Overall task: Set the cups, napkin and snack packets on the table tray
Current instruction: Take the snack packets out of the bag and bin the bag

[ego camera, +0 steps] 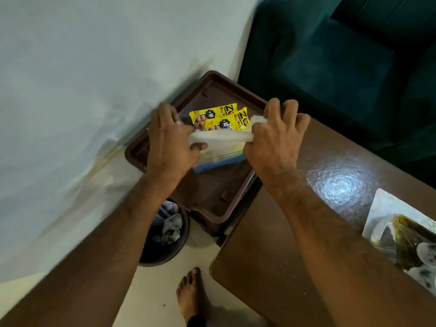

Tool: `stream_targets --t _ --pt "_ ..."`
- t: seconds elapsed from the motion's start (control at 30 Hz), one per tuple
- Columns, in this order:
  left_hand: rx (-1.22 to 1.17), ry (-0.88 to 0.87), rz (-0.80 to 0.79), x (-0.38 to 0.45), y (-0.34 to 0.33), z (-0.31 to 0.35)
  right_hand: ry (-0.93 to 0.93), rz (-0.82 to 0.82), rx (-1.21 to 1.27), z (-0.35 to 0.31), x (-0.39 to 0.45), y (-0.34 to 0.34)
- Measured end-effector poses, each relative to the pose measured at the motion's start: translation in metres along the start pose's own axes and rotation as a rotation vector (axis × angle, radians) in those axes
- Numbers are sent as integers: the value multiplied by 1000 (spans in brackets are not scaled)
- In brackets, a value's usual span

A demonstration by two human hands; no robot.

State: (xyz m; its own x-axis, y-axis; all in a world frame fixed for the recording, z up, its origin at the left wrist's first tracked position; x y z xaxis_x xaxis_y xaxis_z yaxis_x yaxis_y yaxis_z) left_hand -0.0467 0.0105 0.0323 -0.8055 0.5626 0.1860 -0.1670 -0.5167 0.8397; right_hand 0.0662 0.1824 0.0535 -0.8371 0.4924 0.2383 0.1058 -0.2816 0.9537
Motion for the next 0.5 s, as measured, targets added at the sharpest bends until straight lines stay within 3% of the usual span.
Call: stream_targets --t 0.07,0.13,0.27,0.33,0.43,0.5 --pt "-30 -73 19 -10 -4 9 -47 -52 80 3 -1 7" --pt "-106 -144 -16 -19 -11 24 -230 -138 324 7 0 7" --pt "-294 -40 -131 -36 -34 46 -748 -313 1168 0 1 -2" --pt "-470 56 -217 -39 -39 49 -913 -440 1537 -8 -1 -7" --pt "-689 191 -251 -40 -39 53 -916 -667 1817 -8 -10 -7" --pt "-735 303 -131 -39 -40 48 -748 -830 1899 -1 -13 -4"
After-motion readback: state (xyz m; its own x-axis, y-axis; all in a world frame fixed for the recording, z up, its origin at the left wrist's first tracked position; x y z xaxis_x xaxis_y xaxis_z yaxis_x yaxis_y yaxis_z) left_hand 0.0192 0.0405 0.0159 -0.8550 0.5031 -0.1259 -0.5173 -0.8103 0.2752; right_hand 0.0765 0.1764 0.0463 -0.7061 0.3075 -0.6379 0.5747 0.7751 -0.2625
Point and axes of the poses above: each hand's wrist, its own x-axis towards the middle knuckle, its own y-axis out of the back of the hand, z = x × y, the point moved 2 cm from there along x, towards the middle knuckle, and after that the axes turned 7 degrees about -x, right-handed, at the moved point
